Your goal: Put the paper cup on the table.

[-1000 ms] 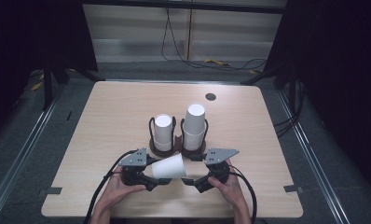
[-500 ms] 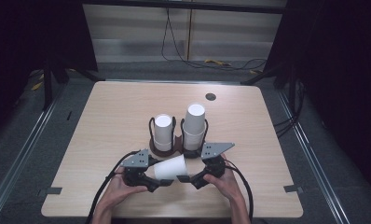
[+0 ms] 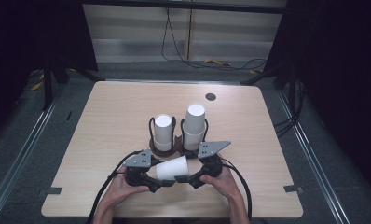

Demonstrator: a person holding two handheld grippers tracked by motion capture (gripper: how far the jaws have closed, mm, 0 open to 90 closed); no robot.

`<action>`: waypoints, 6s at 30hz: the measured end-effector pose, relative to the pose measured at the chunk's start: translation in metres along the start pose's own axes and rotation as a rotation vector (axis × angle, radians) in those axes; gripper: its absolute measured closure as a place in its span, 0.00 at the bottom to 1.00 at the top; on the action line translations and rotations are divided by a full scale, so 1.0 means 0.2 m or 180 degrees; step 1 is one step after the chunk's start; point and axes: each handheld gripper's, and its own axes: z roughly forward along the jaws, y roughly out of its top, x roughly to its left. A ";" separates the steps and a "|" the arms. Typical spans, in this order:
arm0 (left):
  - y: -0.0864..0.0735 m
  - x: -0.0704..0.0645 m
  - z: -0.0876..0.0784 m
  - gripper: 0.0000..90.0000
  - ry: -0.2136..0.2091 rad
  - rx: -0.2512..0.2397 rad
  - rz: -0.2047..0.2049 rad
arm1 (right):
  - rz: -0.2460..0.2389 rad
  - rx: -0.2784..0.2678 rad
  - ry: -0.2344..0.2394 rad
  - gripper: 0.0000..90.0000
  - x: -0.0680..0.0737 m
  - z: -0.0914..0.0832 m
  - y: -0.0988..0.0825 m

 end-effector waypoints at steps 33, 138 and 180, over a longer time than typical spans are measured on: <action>-0.01 0.02 -0.01 0.17 0.0334 -0.0120 -0.0132 | 0.0138 -0.0086 -0.0075 0.27 -0.02 -0.07 0.01; -0.19 -0.09 -0.13 0.18 0.2244 -0.1107 0.0057 | 0.0776 0.2211 -0.1824 0.28 -0.36 -0.58 0.29; -0.18 -0.10 -0.12 0.18 0.2292 -0.1090 0.0094 | 0.0783 0.2862 -0.1955 0.20 -0.61 -0.34 0.26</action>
